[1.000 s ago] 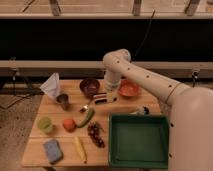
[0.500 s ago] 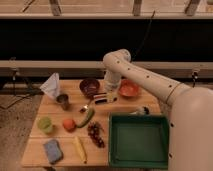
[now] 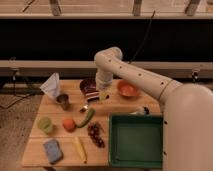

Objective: Place eraser in metal cup

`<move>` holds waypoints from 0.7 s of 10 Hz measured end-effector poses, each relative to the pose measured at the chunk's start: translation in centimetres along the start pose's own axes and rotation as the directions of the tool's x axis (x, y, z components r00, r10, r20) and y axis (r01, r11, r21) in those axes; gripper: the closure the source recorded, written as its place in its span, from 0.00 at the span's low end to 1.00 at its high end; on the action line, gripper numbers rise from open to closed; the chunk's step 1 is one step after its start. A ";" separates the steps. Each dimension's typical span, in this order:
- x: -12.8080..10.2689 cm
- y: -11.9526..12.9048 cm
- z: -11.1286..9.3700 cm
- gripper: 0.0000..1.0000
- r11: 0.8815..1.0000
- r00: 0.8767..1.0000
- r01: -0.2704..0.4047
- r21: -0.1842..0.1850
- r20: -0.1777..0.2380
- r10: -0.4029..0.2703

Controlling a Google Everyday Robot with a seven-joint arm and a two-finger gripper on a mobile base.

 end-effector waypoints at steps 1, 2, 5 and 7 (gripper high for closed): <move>-1.8 -0.9 0.2 1.00 1.000 1.000 0.020 0.005 -0.004 -0.020; -4.1 -2.1 0.3 1.00 0.999 0.999 0.046 0.012 -0.008 -0.046; -10.9 -5.3 0.8 1.00 0.991 0.991 0.133 0.025 -0.020 -0.133; -15.1 -7.1 1.4 1.00 0.979 0.979 0.200 0.025 -0.037 -0.199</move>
